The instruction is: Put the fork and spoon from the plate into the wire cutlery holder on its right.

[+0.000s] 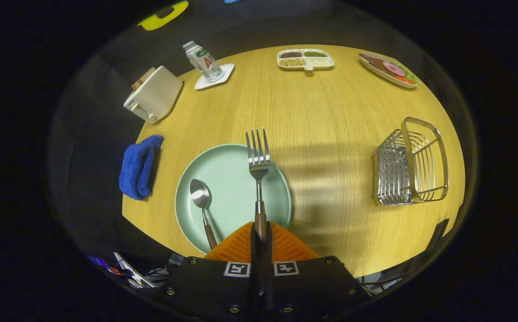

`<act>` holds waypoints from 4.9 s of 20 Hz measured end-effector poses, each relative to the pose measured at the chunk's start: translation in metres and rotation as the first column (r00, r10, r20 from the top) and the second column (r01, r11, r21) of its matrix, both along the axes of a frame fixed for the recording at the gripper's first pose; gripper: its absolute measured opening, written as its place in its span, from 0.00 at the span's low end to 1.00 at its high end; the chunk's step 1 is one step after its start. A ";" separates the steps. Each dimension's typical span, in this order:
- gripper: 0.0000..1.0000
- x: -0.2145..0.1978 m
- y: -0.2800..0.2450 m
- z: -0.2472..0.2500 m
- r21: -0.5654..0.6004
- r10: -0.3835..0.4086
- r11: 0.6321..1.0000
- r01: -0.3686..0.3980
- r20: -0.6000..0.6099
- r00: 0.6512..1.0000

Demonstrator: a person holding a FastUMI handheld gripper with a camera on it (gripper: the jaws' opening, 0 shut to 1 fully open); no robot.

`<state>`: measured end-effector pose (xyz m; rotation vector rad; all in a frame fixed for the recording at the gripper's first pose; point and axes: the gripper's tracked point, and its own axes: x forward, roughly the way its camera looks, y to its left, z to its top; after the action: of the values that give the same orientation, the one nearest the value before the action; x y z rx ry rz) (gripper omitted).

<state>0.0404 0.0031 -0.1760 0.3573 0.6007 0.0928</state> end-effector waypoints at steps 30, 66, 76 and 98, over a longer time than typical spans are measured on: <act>0.05 -0.054 -0.122 -0.004 0.284 -0.435 0.846 0.451 -0.121 0.892; 0.66 0.004 -0.039 0.027 0.094 -0.236 0.967 0.238 -0.031 0.971; 0.66 0.014 0.007 0.027 0.048 -0.125 0.991 0.127 -0.052 0.991; 0.66 0.023 0.090 -0.012 -0.114 0.092 0.987 -0.115 -0.190 0.977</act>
<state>0.0631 0.0932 -0.1881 0.2140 0.8050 0.1230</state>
